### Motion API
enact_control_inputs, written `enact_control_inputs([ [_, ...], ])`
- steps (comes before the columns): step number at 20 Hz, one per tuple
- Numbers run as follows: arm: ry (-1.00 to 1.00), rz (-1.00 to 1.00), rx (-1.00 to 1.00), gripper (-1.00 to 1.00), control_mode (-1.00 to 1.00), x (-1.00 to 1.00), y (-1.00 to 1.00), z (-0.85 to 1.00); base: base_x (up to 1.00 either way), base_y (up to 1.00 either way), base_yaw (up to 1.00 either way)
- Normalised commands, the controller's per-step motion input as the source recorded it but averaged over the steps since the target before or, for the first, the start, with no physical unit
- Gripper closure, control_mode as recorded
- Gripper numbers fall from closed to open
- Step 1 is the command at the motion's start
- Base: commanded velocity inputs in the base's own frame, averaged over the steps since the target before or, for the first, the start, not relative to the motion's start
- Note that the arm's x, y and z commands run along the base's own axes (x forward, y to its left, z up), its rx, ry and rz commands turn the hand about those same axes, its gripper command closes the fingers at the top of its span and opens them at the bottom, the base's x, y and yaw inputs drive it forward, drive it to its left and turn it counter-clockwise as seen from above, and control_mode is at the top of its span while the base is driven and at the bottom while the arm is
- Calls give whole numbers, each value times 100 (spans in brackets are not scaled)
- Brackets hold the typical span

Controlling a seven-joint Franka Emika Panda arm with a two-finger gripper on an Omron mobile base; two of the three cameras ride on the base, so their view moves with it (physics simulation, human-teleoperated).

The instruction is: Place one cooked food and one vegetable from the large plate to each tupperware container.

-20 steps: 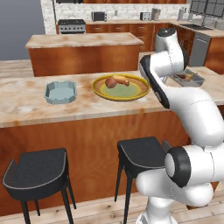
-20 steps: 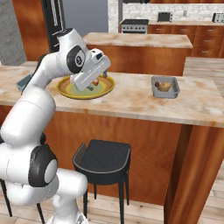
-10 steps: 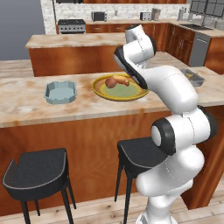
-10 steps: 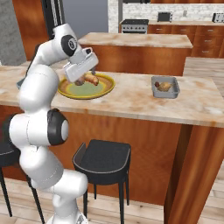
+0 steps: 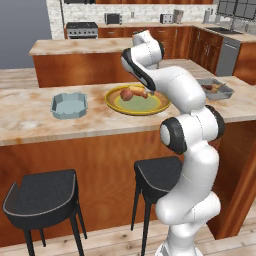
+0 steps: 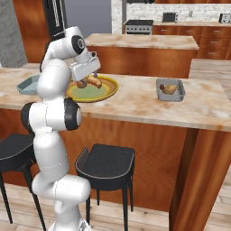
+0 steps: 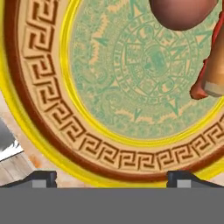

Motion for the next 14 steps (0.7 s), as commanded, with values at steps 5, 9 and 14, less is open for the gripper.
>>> enact_control_inputs([
  [5, 0, 13, 6, -100, -100, 66, 0, -50, 0, 0, 0],
  [9, -7, 3, 6, -100, -100, 50, 1, -32, 0, 0, 0],
  [14, -23, -5, 4, -100, -100, 44, 15, -7, 0, 0, 0],
])
